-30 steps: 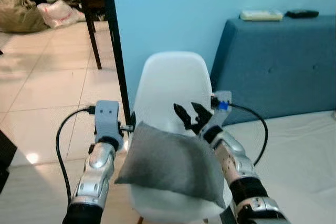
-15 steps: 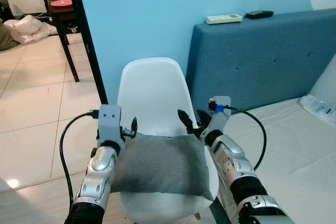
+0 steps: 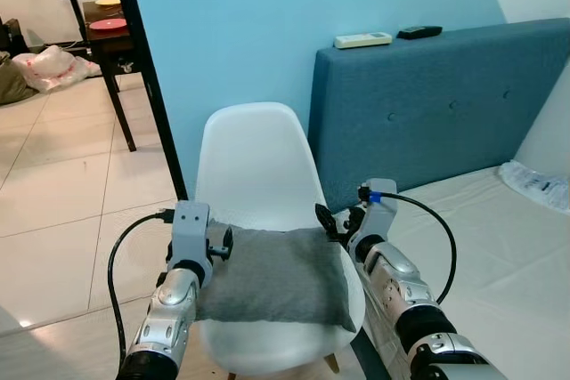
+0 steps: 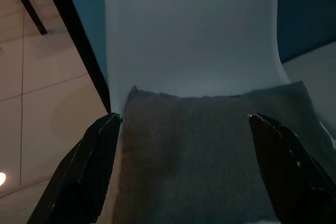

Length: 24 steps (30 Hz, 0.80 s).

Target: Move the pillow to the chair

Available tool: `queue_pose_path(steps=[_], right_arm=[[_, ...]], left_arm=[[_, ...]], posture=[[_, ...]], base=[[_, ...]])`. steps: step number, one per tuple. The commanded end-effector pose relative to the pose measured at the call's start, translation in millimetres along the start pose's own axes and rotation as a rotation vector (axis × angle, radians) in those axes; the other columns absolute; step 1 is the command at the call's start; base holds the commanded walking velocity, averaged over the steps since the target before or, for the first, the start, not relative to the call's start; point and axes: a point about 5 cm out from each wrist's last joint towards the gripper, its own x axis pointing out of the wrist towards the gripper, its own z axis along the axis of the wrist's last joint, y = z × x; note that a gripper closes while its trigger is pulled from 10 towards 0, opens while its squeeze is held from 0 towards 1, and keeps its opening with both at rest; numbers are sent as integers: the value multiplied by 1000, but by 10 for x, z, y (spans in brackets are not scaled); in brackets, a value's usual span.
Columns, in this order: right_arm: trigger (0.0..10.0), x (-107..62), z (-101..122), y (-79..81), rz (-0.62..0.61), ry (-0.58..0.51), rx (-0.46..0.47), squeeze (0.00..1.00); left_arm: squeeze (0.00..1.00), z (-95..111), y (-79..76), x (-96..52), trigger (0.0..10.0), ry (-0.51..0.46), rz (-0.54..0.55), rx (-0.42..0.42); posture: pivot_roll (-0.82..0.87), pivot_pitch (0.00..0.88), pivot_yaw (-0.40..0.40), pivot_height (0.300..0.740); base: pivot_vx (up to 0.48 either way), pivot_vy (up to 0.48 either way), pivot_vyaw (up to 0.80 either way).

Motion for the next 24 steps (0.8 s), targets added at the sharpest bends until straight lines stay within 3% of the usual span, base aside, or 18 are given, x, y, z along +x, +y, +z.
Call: queue_pose_path(steps=[1,4,24], right_arm=[[10000,1,-30,6,-5,9,-11,0],[10000,9,-39,3,-15,21,-21,0],[10000,10,-70,-38,-61,59,-43,0]], left_arm=[[0,-1,-15,14,10000,-7,-5,23],[0,4,-26,22,10000,-10,-7,23],[0,29,-65,55,10000,-20,-10,23]], posture=[[-6,0,-8,740],[-5,0,-12,740],[-15,3,-5,740]], base=[[-240,0,0],[0,0,0],[0,0,-776]])
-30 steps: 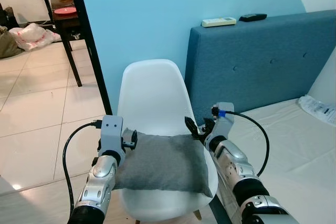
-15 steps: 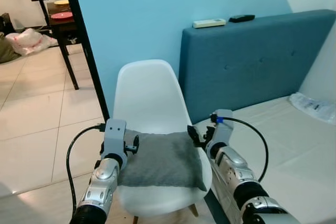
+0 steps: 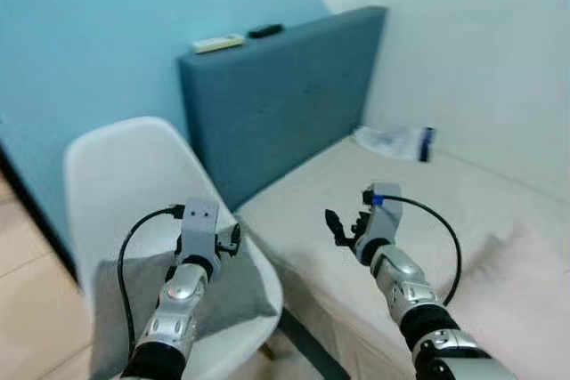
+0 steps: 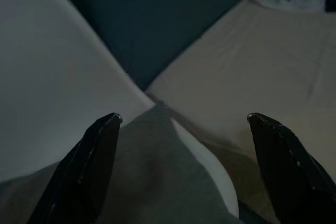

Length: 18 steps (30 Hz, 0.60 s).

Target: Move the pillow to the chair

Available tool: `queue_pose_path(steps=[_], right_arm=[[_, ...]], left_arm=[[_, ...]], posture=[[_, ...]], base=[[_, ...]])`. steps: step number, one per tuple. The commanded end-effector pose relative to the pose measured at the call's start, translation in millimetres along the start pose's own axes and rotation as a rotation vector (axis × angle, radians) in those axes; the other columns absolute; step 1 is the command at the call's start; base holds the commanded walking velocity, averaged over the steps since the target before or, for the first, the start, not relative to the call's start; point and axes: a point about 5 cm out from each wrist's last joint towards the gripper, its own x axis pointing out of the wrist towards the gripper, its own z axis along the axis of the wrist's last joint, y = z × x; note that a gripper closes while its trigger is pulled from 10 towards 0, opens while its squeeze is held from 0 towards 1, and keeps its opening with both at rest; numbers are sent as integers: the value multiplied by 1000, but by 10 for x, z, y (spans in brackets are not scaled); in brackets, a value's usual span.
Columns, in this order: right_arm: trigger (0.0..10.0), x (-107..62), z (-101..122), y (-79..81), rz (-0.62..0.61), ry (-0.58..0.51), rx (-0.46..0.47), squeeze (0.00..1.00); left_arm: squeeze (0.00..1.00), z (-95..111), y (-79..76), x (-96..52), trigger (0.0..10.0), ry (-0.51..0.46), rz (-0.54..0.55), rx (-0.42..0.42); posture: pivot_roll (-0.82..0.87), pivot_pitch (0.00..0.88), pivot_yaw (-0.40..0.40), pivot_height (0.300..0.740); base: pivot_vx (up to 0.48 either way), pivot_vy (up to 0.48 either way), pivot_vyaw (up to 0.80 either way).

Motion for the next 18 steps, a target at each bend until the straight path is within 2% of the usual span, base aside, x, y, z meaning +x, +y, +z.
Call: queue_pose_path(steps=[1,15,18], right_arm=[[10000,-4,-32,-13,-13,20,-6,0],[10000,-20,-67,-43,-29,41,-19,0],[10000,-26,-80,-48,-31,45,-20,0]], left_arm=[[0,-25,10,-1,10000,12,3,7],[0,-21,3,7,10000,13,-5,18],[0,-24,-1,1,10000,10,-16,43]], posture=[[-16,6,-3,740],[-20,14,-1,740],[-19,19,-2,740]], base=[[0,0,-769],[0,0,-769],[0,0,-769]])
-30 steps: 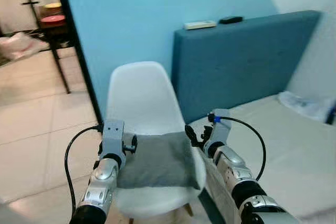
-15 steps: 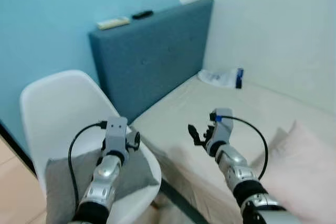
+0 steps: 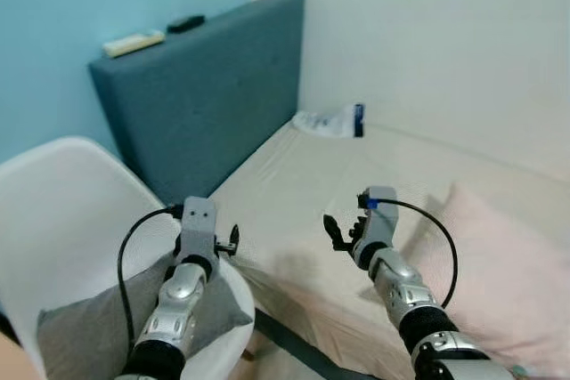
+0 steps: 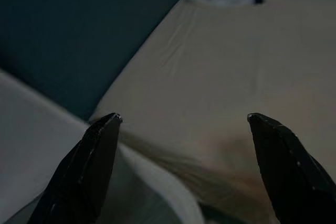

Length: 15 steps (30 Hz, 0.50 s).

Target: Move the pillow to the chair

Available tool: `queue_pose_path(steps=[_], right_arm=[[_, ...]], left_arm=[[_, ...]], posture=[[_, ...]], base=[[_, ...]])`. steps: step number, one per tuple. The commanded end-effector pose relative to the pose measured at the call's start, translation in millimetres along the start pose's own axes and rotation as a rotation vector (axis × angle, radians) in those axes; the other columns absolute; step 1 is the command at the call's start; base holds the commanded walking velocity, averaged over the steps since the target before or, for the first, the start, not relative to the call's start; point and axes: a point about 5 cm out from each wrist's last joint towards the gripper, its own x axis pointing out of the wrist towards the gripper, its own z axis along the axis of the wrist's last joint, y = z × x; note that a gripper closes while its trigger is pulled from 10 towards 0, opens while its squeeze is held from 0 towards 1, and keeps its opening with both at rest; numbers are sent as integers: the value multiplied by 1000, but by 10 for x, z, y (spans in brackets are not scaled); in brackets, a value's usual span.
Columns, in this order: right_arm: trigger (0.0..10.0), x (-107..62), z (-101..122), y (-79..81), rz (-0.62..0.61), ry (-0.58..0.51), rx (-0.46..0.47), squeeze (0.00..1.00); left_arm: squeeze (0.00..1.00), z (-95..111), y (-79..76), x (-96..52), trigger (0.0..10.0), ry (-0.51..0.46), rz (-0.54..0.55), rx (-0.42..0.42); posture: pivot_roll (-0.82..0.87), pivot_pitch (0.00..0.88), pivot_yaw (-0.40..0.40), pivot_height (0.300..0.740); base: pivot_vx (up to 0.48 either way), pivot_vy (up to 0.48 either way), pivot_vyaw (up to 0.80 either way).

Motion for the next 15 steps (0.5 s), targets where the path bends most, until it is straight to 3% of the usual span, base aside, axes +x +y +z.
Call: queue_pose_path(steps=[1,15], right_arm=[[10000,-8,-87,47,8,32,7,0],[10000,-30,-131,31,1,46,4,0]], left_arm=[[0,-73,52,-34,10000,24,4,28],[0,-94,37,-69,10000,19,-26,17]], posture=[[-19,19,-2,740],[-23,28,3,740]], base=[[0,0,-769],[0,0,-770]])
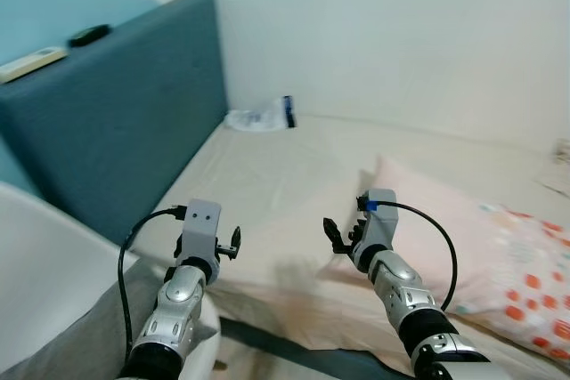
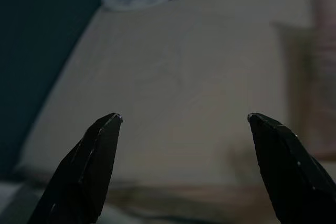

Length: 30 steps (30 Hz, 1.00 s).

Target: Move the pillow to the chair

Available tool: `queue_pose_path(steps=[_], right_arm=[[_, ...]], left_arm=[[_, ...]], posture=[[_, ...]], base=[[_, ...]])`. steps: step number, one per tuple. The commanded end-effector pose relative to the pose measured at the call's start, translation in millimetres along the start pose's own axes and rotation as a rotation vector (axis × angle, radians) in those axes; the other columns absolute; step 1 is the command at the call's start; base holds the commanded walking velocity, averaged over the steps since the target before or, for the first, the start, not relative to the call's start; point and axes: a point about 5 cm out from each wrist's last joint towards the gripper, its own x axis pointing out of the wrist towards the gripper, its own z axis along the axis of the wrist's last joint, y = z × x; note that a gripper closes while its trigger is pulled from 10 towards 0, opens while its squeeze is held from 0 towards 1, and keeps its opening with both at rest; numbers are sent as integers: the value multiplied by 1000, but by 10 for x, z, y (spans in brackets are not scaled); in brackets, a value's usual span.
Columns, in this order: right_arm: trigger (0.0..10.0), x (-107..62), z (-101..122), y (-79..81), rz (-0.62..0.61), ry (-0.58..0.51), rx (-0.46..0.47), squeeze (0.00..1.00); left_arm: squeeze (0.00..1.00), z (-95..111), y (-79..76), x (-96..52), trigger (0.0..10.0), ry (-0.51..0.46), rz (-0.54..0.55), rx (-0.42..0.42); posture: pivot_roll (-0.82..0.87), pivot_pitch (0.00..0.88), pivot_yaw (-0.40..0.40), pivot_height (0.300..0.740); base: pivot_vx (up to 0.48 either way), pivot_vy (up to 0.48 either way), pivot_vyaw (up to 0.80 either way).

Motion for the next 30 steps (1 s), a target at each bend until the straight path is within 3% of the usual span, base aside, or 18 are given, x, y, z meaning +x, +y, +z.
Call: queue_pose_path(steps=[1,10,30], right_arm=[[10000,-7,-67,39,7,26,0,0],[10000,-3,-49,45,-13,4,14,0],[10000,-2,-27,3,-48,0,15,0]], left_arm=[[0,-61,44,-36,10000,20,4,5],[0,-82,14,-58,10000,24,-35,-1],[0,-74,-19,-81,10000,22,-68,10]], posture=[[-23,28,3,740],[-20,30,6,740],[-19,19,12,740]], base=[[0,0,-769],[0,0,-597],[0,-452,0]])
